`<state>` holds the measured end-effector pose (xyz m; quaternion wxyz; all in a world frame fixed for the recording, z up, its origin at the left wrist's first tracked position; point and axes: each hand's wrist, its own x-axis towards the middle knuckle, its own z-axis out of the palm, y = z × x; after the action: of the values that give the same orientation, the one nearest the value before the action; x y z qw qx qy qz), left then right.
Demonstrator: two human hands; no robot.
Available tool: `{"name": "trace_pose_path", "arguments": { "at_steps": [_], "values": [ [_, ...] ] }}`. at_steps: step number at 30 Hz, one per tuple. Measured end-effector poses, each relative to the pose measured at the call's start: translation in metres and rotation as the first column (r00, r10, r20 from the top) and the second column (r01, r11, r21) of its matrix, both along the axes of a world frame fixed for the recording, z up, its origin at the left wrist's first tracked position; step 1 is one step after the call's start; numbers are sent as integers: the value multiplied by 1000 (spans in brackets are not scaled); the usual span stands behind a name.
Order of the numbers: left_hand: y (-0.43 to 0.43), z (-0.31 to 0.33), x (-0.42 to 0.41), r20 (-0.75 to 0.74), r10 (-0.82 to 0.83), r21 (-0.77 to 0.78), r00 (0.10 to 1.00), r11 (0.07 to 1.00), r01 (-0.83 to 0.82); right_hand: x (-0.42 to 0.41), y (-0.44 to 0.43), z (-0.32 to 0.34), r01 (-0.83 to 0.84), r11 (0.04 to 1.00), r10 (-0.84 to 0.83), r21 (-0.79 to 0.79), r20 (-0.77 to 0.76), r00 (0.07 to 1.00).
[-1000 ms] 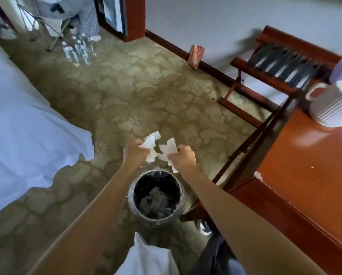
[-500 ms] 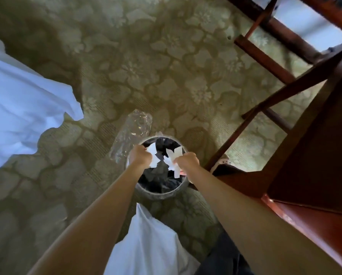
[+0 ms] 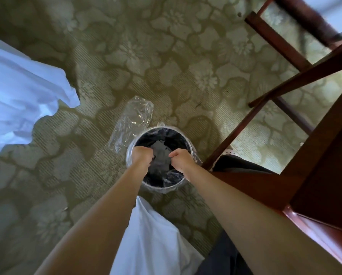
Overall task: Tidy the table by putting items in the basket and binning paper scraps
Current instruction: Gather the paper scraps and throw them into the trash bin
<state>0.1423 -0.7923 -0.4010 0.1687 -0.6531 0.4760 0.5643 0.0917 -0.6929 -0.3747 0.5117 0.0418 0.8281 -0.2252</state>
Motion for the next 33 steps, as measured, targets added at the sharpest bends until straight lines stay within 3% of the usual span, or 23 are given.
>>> {"name": "trace_pose_path", "arguments": {
  "at_steps": [2,5,7,9,11,13,20,22,26,29,33],
  "values": [
    [0,14,-7,-32,0,14,999,1000,0,1,0,11,-38,998,40,47,-24,999],
    [-1,47,-15,-151,37,-12,988,999,-40,-3,0,35,33,995,-19,98,-141,990],
    [-5,73,-16,-257,42,-27,965,998,-51,-3,0,54,99,994,-87,39,-233,969],
    [-11,105,-18,-352,36,-56,935,997,-60,-2,-3,82,320,937,-345,-142,-218,913],
    [-14,140,-22,-467,35,-103,883,990,-94,-3,-7,109,424,857,-500,-294,-270,823],
    [-13,183,-24,-546,-16,-182,837,978,-100,-4,-6,143,396,820,-538,-413,-317,782],
    [37,320,-24,-820,-207,-353,534,917,-185,5,38,276,180,601,-692,-779,-393,606],
    [59,347,-26,-832,-289,-420,474,886,-197,9,59,315,147,527,-743,-837,-369,559],
    [138,407,-25,-808,-476,-547,348,825,-143,20,146,382,109,357,-881,-928,-295,370],
    [171,421,-33,-786,-533,-587,314,802,-110,18,177,394,137,309,-904,-941,-246,349],
    [251,431,-46,-724,-647,-657,240,752,45,16,255,400,184,290,-941,-939,-244,235]
  ]
}}
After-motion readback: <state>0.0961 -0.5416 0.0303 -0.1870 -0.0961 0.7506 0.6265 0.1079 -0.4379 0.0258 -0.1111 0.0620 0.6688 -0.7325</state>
